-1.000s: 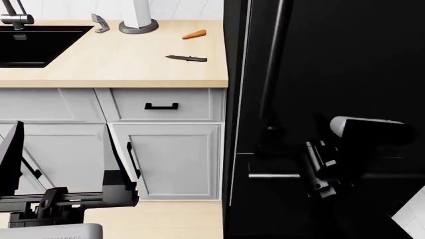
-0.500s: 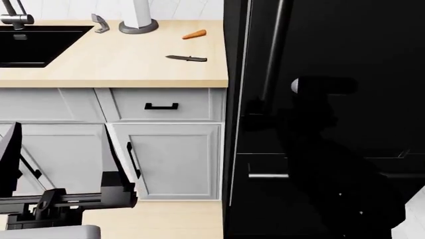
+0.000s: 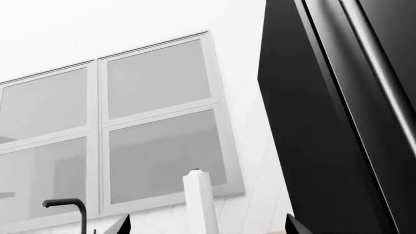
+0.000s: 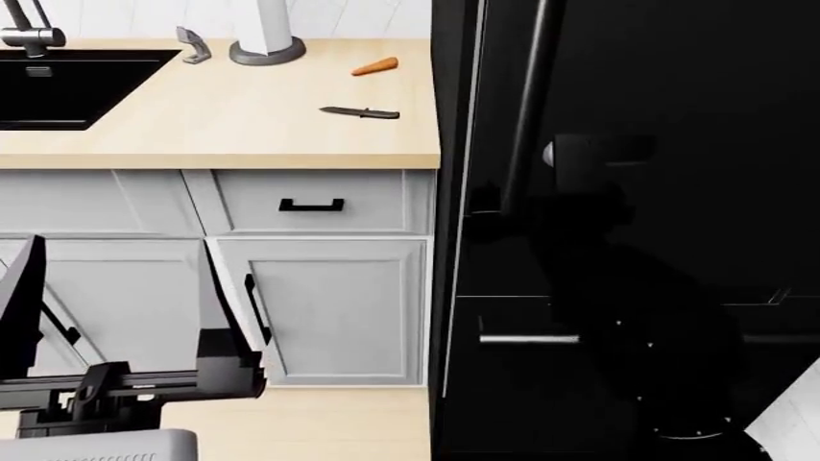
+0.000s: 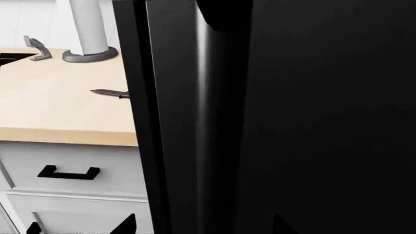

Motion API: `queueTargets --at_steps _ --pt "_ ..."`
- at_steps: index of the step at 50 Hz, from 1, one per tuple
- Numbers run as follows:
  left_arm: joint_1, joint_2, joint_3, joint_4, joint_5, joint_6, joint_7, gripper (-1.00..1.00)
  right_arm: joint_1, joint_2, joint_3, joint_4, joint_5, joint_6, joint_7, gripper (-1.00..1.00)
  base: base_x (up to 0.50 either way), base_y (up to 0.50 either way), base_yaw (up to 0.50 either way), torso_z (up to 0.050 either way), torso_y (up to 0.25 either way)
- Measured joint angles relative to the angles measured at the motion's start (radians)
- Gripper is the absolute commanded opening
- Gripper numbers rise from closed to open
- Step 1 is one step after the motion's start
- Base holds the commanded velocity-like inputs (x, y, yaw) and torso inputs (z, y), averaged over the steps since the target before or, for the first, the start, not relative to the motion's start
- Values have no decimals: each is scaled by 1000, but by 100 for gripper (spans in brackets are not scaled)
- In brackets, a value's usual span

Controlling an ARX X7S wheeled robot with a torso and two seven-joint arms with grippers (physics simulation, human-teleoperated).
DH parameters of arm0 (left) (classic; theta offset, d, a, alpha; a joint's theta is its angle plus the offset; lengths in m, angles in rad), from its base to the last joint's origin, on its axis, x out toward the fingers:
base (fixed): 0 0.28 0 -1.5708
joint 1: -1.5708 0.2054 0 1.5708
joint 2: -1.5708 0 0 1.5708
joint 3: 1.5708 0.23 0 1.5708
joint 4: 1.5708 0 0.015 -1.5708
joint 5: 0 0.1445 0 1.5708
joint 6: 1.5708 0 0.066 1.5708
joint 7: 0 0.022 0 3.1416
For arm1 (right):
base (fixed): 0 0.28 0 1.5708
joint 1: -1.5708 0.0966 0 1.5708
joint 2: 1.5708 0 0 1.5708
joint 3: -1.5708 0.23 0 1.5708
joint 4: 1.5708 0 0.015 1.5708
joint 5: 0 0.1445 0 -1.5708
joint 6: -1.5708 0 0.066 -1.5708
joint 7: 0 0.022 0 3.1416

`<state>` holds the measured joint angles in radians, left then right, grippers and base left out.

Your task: Open the fridge door

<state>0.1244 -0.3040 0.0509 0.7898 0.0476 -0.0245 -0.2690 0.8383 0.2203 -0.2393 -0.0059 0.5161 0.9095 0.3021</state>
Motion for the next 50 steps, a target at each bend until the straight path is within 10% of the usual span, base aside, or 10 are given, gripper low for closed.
queueTargets --at_steps 35,36,50 --pt "-2 -14 3 -8 -10 0 -14 100 141 -46 -69 424 -84 -183 -83 100 0 0 0 0 0" --pt "-1 -15 3 -8 -10 1 -14 100 143 -47 -70 432 -86 -188 -83 -100 0 0 0 0 0" --pt "-1 -20 5 -9 -12 2 -20 100 160 -58 -79 493 -79 -232 -91 -100 3 0 1 0 0"
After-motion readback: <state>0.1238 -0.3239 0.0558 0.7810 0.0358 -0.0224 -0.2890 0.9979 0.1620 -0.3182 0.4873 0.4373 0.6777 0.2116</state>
